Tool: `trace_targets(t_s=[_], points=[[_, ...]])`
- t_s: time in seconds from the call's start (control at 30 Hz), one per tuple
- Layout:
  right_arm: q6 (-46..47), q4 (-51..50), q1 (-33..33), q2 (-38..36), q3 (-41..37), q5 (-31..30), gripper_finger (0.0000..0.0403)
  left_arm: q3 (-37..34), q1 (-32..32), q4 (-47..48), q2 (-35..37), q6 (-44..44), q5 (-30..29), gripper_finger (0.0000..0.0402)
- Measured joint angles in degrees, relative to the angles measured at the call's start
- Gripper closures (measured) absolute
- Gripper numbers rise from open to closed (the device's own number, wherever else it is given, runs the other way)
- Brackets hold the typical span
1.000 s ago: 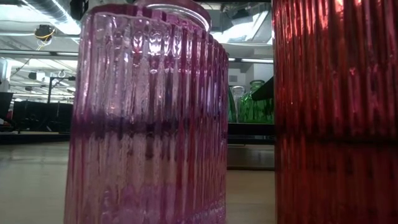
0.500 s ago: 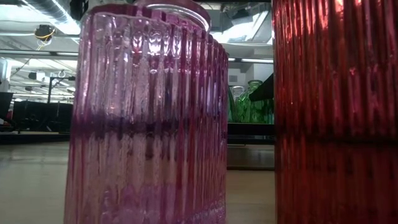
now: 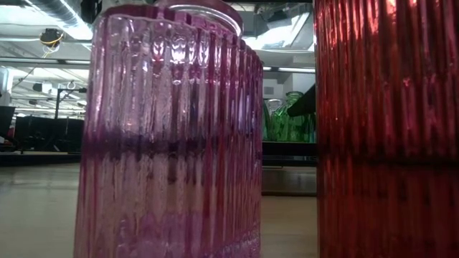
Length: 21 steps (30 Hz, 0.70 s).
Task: Sort vases onto shelf
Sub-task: Put the green vase on the shelf aligned with the other green vases
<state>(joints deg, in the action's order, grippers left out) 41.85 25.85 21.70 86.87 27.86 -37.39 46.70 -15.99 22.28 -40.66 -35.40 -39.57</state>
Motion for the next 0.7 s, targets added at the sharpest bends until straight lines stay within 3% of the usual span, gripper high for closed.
trace_targets(t_s=[0.7], points=[[-0.4,0.8,0.0,0.1,0.3,-0.4,0.0120,0.0,0.0,0.0,0.0,0.0,0.0,0.0401]])
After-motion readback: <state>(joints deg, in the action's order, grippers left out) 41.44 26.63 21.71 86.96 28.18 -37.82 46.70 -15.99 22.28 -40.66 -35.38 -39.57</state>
